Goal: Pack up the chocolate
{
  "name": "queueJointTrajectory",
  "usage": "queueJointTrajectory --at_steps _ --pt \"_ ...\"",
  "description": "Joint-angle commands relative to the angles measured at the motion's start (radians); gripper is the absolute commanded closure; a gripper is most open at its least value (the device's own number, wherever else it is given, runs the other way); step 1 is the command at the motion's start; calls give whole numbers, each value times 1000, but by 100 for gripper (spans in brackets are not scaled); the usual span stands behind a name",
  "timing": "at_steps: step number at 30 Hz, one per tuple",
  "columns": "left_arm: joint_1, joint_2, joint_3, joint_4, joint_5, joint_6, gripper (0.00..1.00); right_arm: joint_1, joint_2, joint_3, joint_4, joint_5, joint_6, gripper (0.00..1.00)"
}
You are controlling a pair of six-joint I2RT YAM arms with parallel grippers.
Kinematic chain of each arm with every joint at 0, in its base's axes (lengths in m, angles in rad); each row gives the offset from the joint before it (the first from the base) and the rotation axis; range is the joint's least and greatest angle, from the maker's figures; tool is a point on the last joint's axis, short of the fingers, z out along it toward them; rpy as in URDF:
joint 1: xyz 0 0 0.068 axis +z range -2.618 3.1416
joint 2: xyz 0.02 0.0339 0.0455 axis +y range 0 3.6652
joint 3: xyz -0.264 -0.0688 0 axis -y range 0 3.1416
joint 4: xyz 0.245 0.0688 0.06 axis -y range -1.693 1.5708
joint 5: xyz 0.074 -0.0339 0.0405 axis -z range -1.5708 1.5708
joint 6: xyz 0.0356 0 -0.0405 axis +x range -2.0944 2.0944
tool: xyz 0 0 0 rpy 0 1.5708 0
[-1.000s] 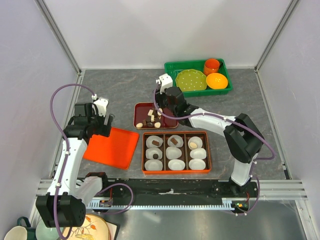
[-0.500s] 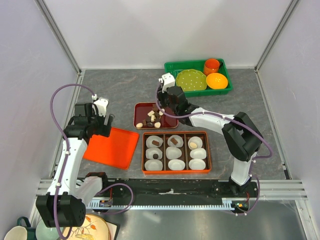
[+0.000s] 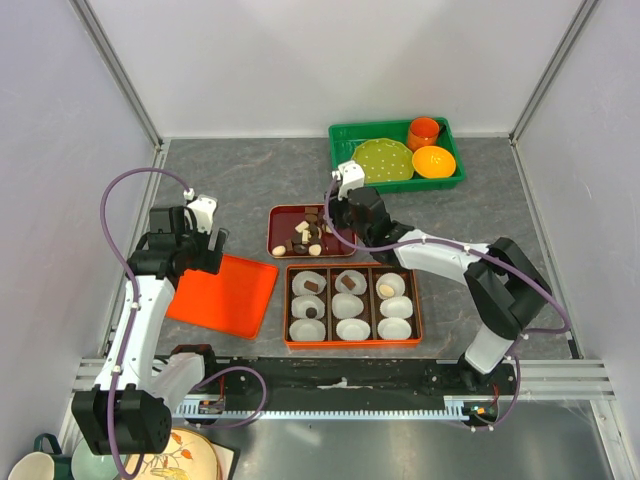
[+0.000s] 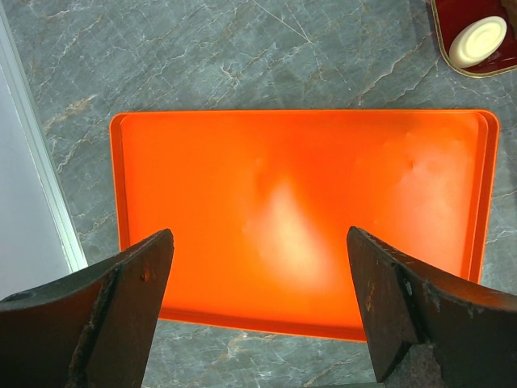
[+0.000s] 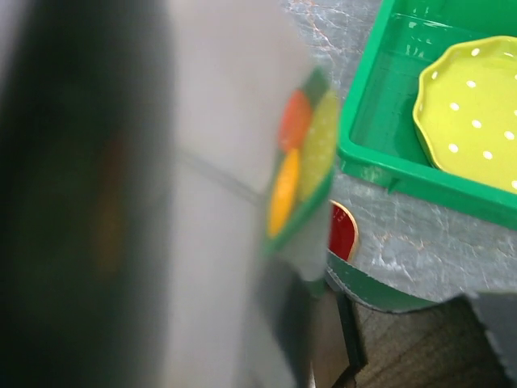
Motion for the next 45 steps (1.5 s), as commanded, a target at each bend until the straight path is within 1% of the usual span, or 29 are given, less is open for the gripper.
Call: queueJointTrajectory --at_steps 1,8,11,14,15,20,24,29,32,33,35,38,39,40,41,42,44,45 --pt "5 -14 -3 36 4 20 5 6 -69 -32 42 1 19 46" --pt "5 -19 2 30 0 23 5 6 -66 -41 39 -8 19 47" --pt "5 -20 0 31 -3 28 5 6 -59 -40 41 -14 18 50" --pt "5 -22 -1 30 -5 28 5 6 -51 -31 44 -30 12 55" --pt "7 -22 -1 30 -5 30 5 6 -48 -25 44 -31 10 58" --pt "5 -23 -1 28 -4 30 5 4 -43 1 30 -27 -7 69" --pt "7 -23 -1 28 -7 31 5 4 -82 -3 29 -14 -19 73" --pt "5 -26 -1 25 -4 28 5 7 -196 -12 -37 4 -34 74" --pt "7 -26 -1 27 -2 28 5 13 -296 -17 -137 29 -24 74" --pt "7 -25 -1 27 0 30 5 19 -348 -17 -202 38 -8 74" --pt "7 -25 2 25 4 25 5 29 -399 -18 -279 47 8 75" --pt "5 -26 5 27 9 23 6 55 -497 -23 -451 88 47 75" --pt "7 -28 6 25 10 22 6 74 -546 -29 -534 104 53 75" --pt "7 -29 6 24 9 23 6 88 -569 -31 -575 140 77 75" --pt "7 -29 6 22 7 23 6 101 -595 -31 -620 153 90 76" --pt "7 -29 8 22 9 25 6 122 -640 -32 -704 164 108 76" --pt "7 -29 8 22 6 25 6 143 -680 -26 -795 202 169 77" --pt "7 -31 9 21 6 26 6 168 -713 -22 -886 220 191 77"
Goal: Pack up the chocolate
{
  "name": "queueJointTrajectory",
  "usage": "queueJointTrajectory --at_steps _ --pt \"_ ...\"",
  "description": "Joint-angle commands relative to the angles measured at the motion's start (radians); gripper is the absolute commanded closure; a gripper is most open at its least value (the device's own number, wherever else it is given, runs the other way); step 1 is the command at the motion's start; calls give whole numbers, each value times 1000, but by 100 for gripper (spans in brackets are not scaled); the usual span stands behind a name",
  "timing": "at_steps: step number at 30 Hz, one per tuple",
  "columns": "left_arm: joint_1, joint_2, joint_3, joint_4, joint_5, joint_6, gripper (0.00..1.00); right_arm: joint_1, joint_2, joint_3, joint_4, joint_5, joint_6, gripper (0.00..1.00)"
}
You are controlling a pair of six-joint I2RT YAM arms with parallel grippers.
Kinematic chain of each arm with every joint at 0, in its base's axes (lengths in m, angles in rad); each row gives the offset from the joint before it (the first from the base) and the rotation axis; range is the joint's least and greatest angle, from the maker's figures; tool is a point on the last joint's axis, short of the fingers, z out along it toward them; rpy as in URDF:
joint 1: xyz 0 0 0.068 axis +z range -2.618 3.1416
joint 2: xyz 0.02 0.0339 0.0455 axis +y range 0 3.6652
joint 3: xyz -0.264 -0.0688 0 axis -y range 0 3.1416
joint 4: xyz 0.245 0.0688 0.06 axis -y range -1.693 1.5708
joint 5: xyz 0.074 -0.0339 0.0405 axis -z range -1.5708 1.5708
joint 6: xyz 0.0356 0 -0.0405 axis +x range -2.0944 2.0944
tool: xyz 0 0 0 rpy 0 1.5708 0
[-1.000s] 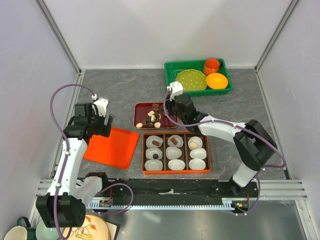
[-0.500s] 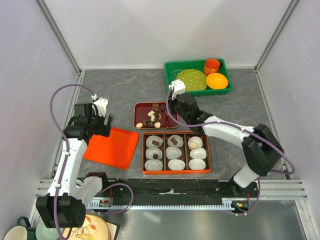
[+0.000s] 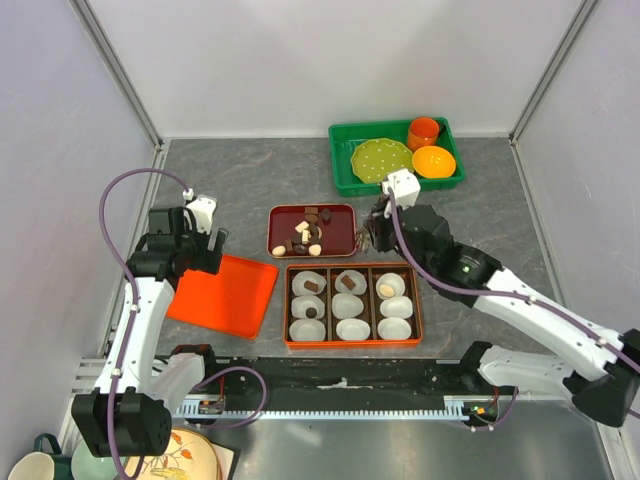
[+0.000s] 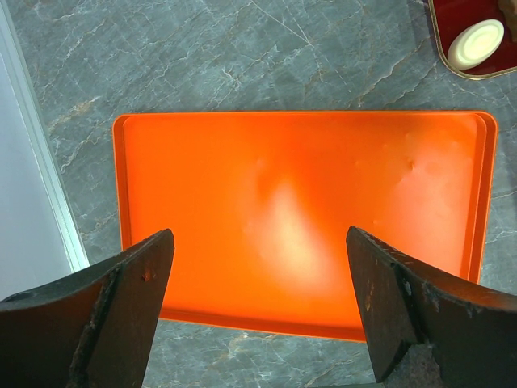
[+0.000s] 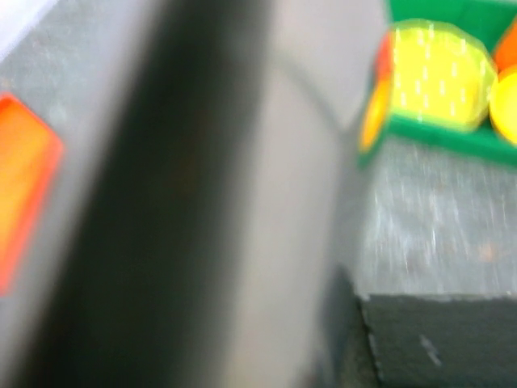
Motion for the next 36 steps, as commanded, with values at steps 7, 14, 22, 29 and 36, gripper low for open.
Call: queueJointTrajectory --at_steps 7,14,22,29,36 --pt "7 -9 30 14 8 21 6 126 -204 37 -611 142 328 78" --pt "7 0 39 7 24 12 6 140 -273 -44 -657 162 407 77" --pt "7 -3 36 7 18 17 6 141 -281 -118 -574 202 387 74" --pt "7 0 33 6 18 17 6 141 -298 -168 -467 226 355 72" --pt "5 3 31 11 16 20 6 141 -292 -196 -447 208 358 64"
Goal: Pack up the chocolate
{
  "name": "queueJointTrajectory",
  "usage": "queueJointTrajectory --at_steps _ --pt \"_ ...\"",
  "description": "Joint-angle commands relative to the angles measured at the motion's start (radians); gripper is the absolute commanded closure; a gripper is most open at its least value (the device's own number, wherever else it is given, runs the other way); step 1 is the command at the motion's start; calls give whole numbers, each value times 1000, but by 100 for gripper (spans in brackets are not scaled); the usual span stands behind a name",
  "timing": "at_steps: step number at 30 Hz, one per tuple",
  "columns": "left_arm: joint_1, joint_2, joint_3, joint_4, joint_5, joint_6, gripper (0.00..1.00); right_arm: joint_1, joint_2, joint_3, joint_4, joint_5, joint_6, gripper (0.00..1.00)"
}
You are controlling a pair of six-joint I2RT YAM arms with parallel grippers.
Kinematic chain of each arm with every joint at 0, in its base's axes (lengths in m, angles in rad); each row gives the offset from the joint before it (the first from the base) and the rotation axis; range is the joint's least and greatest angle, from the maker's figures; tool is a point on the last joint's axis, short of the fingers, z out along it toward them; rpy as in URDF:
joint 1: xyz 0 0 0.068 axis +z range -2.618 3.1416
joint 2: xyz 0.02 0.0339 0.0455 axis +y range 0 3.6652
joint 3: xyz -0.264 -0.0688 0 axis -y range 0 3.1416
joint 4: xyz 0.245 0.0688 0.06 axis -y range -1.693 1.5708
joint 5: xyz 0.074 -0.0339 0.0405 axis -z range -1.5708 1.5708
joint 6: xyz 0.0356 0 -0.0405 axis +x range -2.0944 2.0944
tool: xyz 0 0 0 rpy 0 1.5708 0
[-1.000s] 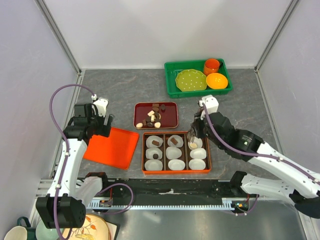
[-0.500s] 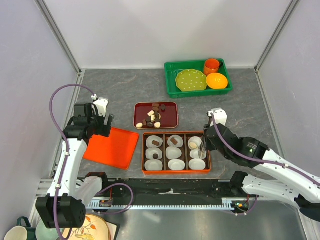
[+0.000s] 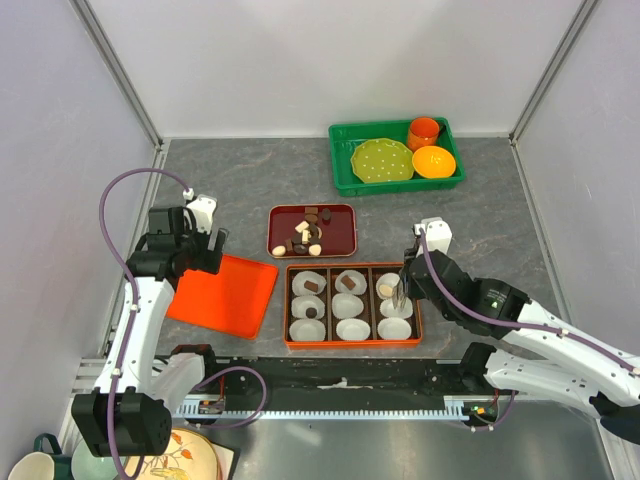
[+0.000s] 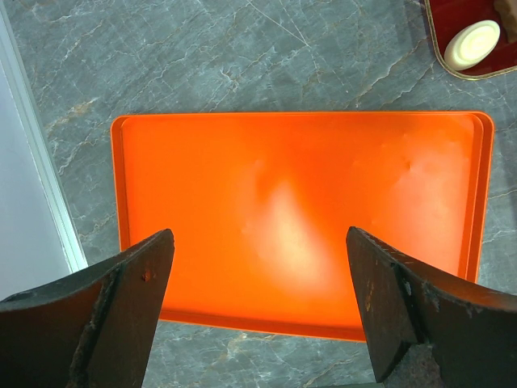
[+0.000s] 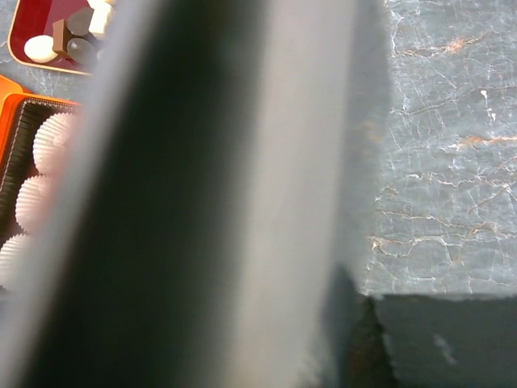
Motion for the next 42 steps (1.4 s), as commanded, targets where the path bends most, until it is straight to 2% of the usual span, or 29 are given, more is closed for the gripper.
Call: queueJointTrajectory --at_steps 1,6,11,18,20,21,27,28,32,34,37,42 --pt "7 3 28 14 10 21 6 3 -14 -12 55 17 -10 62" --pt "5 6 25 15 11 18 6 3 -22 4 54 30 -22 54" --pt "7 -2 27 17 10 18 6 3 -29 30 54 25 -33 53" --pt "7 -6 24 14 11 15 6 3 -29 149 147 4 -139 63" --pt "5 -5 25 14 13 15 6 3 -6 185 225 -10 -201 64" --pt "7 -6 25 14 13 14 5 3 4 191 259 -12 -224 68" --pt "5 -11 22 12 10 14 5 3 168 177 596 -1 -382 73" --pt "5 -12 22 12 10 12 5 3 229 173 691 -3 -399 73" --pt "8 -14 21 12 11 12 4 3 401 185 899 8 -478 75" --pt "7 -12 19 14 13 11 4 2 499 186 1026 34 -525 83" --pt "7 -14 15 14 17 11 4 -1 622 202 1130 60 -556 85" --pt "5 -14 2 20 17 17 4 -26 800 306 1148 48 -544 85"
